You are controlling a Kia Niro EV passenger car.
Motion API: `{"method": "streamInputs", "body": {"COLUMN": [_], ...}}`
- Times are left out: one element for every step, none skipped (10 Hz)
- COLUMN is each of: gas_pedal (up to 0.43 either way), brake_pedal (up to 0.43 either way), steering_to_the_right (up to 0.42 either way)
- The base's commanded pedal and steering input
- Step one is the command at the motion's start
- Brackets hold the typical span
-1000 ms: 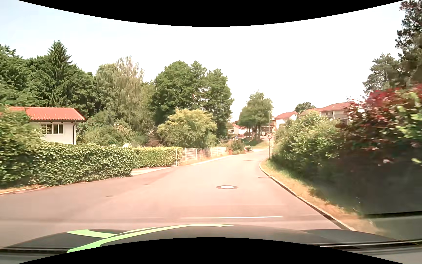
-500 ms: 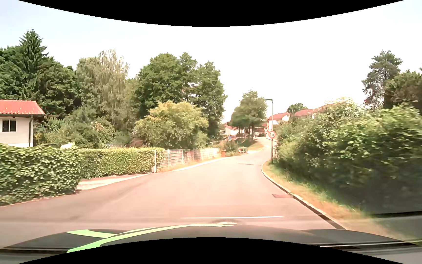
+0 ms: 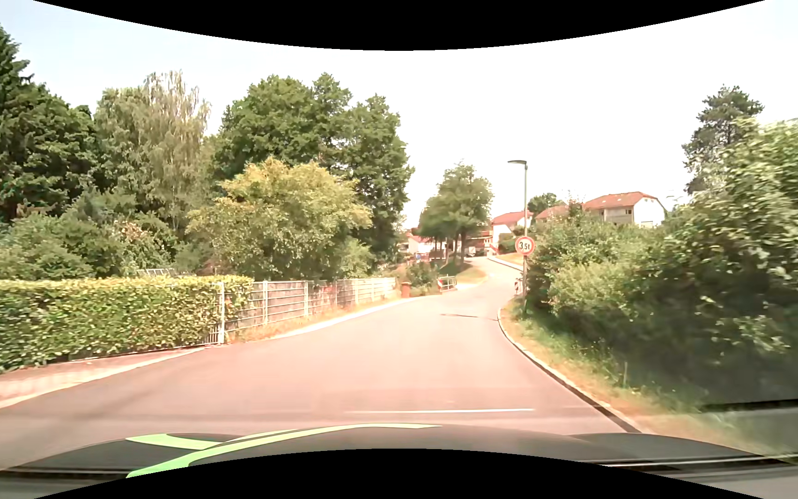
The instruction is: Follow the waypoints while adhering to traffic rules and regulations
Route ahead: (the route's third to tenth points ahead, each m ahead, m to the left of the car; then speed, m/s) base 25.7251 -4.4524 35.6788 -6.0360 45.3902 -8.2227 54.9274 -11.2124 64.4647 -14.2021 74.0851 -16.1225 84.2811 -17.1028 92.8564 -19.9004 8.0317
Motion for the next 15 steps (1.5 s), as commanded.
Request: {"method": "streamInputs", "body": {"gas_pedal": [0.028,0.028,0.028,0.028,0.028,0.028,0.020,0.020,0.000,0.000,0.000,0.000,0.000,0.000,0.000], "brake_pedal": [0.000,0.000,0.000,0.000,0.000,0.000,0.000,0.000,0.000,0.000,0.000,0.000,0.000,0.000,0.000], "steering_to_the_right": [0.049,0.049,0.049,0.049,0.049,0.049,0.049,0.049,0.049,0.050,0.050,0.050,0.051,0.052,0.053]}}
